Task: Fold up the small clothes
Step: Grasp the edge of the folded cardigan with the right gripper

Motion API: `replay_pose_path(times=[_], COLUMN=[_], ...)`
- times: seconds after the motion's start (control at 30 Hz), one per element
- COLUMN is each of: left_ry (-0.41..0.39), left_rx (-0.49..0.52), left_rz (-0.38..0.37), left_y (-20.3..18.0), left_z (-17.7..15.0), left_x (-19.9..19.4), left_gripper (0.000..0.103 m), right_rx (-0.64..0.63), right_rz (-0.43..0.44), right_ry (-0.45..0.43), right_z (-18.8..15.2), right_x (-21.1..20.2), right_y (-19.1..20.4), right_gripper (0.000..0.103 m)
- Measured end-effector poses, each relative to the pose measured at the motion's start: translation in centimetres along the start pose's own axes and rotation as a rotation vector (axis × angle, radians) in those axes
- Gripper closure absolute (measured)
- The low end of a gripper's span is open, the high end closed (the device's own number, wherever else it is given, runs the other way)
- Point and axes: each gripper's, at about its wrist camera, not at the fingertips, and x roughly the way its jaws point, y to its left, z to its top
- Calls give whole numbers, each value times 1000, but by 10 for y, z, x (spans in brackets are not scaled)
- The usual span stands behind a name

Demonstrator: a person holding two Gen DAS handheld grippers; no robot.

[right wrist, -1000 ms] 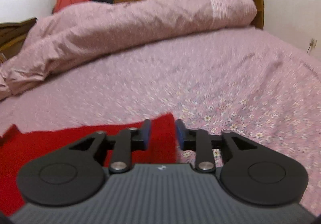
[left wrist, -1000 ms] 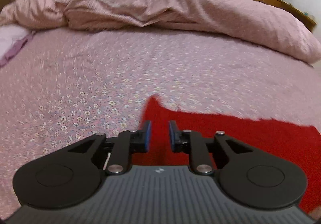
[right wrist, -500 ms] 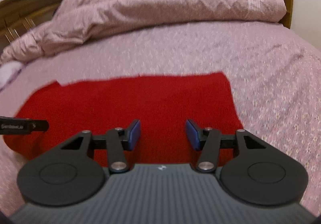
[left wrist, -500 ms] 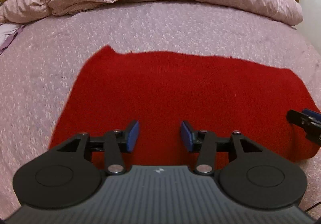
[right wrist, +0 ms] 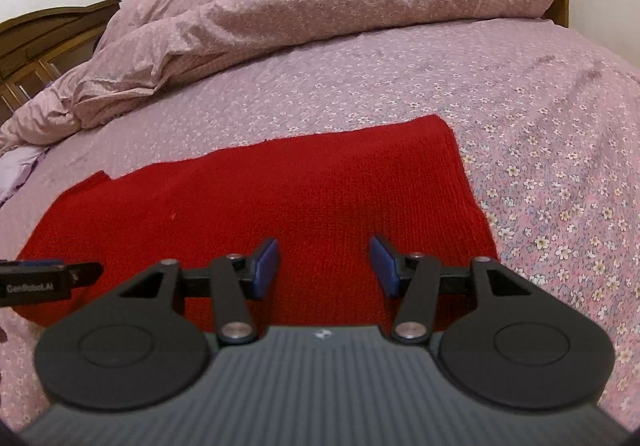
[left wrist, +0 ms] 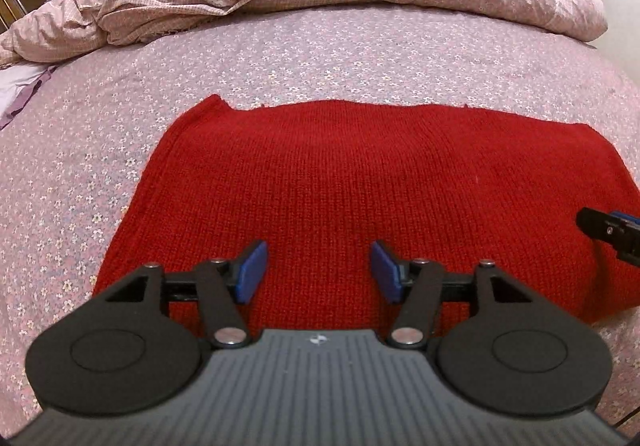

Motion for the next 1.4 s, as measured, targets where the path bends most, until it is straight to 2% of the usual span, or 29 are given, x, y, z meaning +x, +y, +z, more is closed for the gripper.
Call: replay_pose_path(times=[0.23,0.43,0.63,0.77,0.8,1.13,1.27,1.4], left_ry=[1,14,25,28,28,35,36,44], left_rx=[-23,-39,-78,-92,-93,-108,-102,-99], left_rz=[-2,-15,-48,-47,-48,-48,-44,-38], left_y=[2,10,21,26,27,32,31,30], left_z=[0,-5,-13,-20,-21,-26,-27,-28], left_x=[-4,-14,-29,-35,-37,-40,-39,-36], left_gripper=[38,37,37,37,37,37,37,37], right_rx=[19,113,305,483,517,609,647,702], right_rz=[8,37,111,143,145,67,45,71], right_ry=[-24,-44,8,33,33,57,69,46], right_z=[-2,-3,-11,-24,-26,-38,-41,-45], right_x=[-5,-27,-44,-44,-44,-59,-48,-31], right_y=[-1,-6,-20,-33,-36,-35,-41,-44], right_gripper=[48,48,41,29,29,27,27,26])
